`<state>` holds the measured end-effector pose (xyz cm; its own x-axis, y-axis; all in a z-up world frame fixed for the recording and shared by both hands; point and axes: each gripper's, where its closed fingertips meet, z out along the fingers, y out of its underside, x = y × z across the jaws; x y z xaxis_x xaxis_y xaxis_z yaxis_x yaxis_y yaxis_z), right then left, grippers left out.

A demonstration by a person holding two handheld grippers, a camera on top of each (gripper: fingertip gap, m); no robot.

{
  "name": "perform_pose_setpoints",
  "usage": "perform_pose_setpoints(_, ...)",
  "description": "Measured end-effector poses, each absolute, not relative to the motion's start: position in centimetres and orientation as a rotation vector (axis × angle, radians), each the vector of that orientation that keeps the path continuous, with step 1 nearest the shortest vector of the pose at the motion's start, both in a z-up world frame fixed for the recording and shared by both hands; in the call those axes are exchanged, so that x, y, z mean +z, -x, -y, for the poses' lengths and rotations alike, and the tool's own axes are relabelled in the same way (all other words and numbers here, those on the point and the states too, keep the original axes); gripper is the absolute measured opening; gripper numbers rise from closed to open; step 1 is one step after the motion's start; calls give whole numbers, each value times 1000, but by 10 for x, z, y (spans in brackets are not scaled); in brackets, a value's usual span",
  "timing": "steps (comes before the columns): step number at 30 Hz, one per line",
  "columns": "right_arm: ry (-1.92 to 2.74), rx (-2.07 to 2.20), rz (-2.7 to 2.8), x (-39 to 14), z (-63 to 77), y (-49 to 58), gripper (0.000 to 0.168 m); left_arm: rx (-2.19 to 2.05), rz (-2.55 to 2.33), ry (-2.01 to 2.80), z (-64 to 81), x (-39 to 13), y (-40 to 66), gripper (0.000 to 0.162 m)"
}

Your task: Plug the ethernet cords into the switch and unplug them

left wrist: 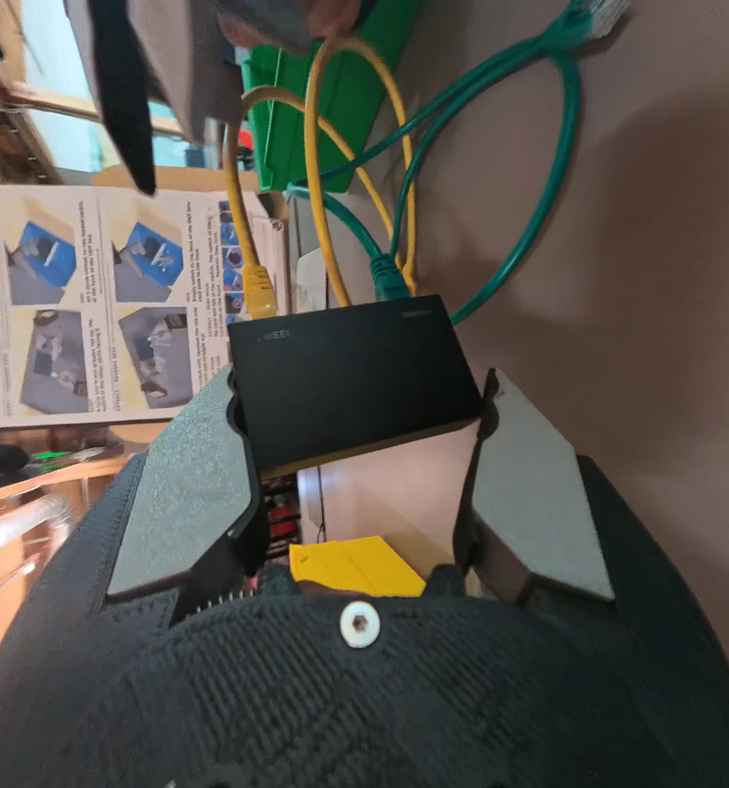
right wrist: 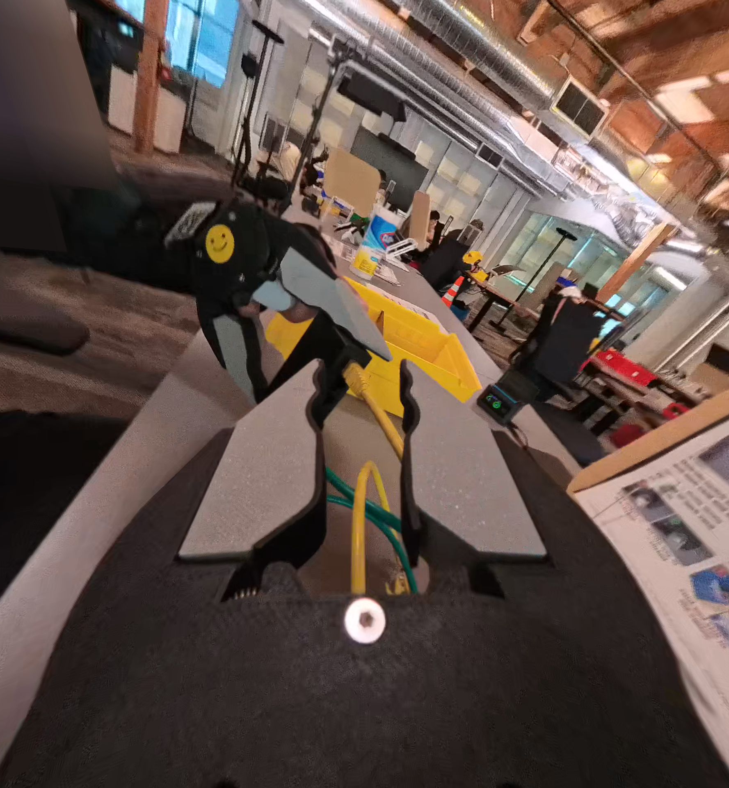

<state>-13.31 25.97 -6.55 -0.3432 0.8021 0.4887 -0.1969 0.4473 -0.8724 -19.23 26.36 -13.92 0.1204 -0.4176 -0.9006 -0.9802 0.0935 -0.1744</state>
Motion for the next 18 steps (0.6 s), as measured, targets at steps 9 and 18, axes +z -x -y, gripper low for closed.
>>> perform_pose_setpoints(9, 441, 696, 1660, -100, -251, 160, 17, 491, -1456, 1602, -256, -141, 189, 111)
perform_pose_setpoints(18, 474, 571, 1692, -111, -263, 164, 18, 473, -1504, 1654, -259, -149, 187, 111)
